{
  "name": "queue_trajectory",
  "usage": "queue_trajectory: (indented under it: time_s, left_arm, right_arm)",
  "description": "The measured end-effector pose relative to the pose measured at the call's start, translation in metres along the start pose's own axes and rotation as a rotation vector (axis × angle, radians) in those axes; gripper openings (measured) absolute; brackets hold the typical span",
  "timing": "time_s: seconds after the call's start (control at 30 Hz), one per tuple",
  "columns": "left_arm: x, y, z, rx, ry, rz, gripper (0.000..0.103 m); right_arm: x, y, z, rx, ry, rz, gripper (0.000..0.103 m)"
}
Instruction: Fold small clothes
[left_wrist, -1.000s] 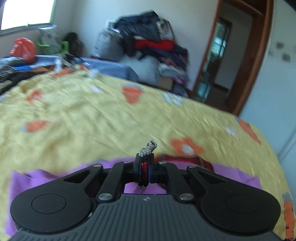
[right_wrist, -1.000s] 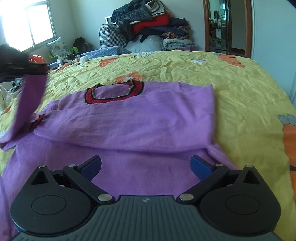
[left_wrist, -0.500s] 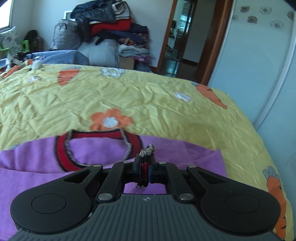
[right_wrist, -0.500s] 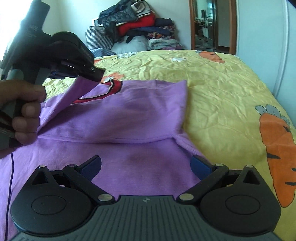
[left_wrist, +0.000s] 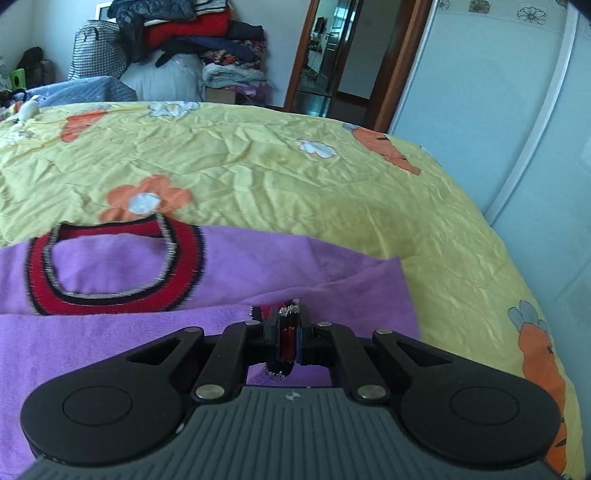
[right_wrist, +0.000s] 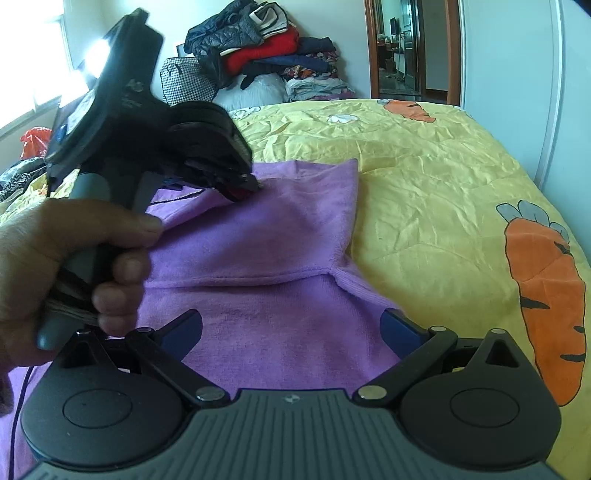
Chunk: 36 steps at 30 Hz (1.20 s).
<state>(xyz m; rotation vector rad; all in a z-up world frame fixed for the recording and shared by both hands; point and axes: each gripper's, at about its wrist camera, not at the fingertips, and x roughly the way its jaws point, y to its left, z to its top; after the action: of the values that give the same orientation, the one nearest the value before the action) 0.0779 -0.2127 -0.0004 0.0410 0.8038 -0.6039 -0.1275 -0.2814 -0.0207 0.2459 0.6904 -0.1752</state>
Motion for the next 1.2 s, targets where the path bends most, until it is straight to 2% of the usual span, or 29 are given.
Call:
queue_trajectory:
  time_s: [0.23, 0.33, 0.37, 0.4, 0.43, 0.5, 0.57, 0.63, 0.73, 0.87, 0.93, 1.0, 1.1, 1.17, 1.2]
  left_arm:
    - [0.019, -0.031, -0.006, 0.062, 0.033, -0.026, 0.007]
    - [0.025, -0.036, -0.007, 0.057, 0.051, -0.072, 0.007]
    - [0.021, -0.035, -0.008, 0.058, 0.048, -0.092, 0.013]
    - [0.013, -0.033, -0.008, 0.066, 0.032, -0.101, 0.028]
    - [0.002, -0.027, -0.008, 0.072, 0.006, -0.111, 0.036]
    - [-0.031, -0.001, -0.011, 0.059, -0.074, -0.117, 0.071]
    - [-0.069, 0.039, -0.016, 0.031, -0.162, -0.103, 0.09]
    - [-0.103, 0.088, -0.021, 0.002, -0.223, -0.039, 0.094]
    - [-0.142, 0.166, -0.028, -0.106, -0.239, 0.057, 0.096]
    - [-0.182, 0.245, -0.044, -0.225, -0.24, 0.144, 0.097]
    - [-0.194, 0.27, -0.053, -0.258, -0.237, 0.18, 0.098]
    - [-0.203, 0.288, -0.062, -0.279, -0.226, 0.202, 0.098]
    - [-0.211, 0.304, -0.077, -0.293, -0.201, 0.206, 0.098]
    - [-0.213, 0.309, -0.086, -0.295, -0.19, 0.217, 0.098]
    - [-0.212, 0.31, -0.09, -0.296, -0.185, 0.218, 0.098]
  right_arm:
    - [-0.002, -0.006, -0.004, 0.012, 0.006, -0.017, 0.103]
    - [-0.001, -0.013, -0.005, 0.026, 0.014, -0.031, 0.103]
    - [-0.002, -0.016, -0.005, 0.036, 0.016, -0.025, 0.103]
    - [-0.005, -0.018, -0.004, 0.047, 0.011, -0.012, 0.103]
    - [-0.007, -0.02, -0.002, 0.055, 0.001, 0.0, 0.103]
    - [-0.01, -0.022, 0.003, 0.064, -0.024, 0.029, 0.103]
    - [-0.007, -0.025, 0.011, 0.082, -0.041, 0.076, 0.103]
    - [0.001, -0.028, 0.021, 0.122, -0.054, 0.158, 0.103]
    - [0.024, -0.034, 0.041, 0.187, -0.06, 0.283, 0.103]
    - [0.066, -0.04, 0.065, 0.237, -0.032, 0.324, 0.101]
    - [0.088, -0.047, 0.071, 0.299, 0.005, 0.388, 0.083]
    - [0.107, -0.049, 0.075, 0.355, 0.05, 0.418, 0.072]
    - [0.116, -0.044, 0.082, 0.35, 0.057, 0.433, 0.07]
    - [0.121, -0.036, 0.088, 0.317, 0.075, 0.421, 0.052]
    - [0.125, -0.031, 0.09, 0.292, 0.095, 0.422, 0.028]
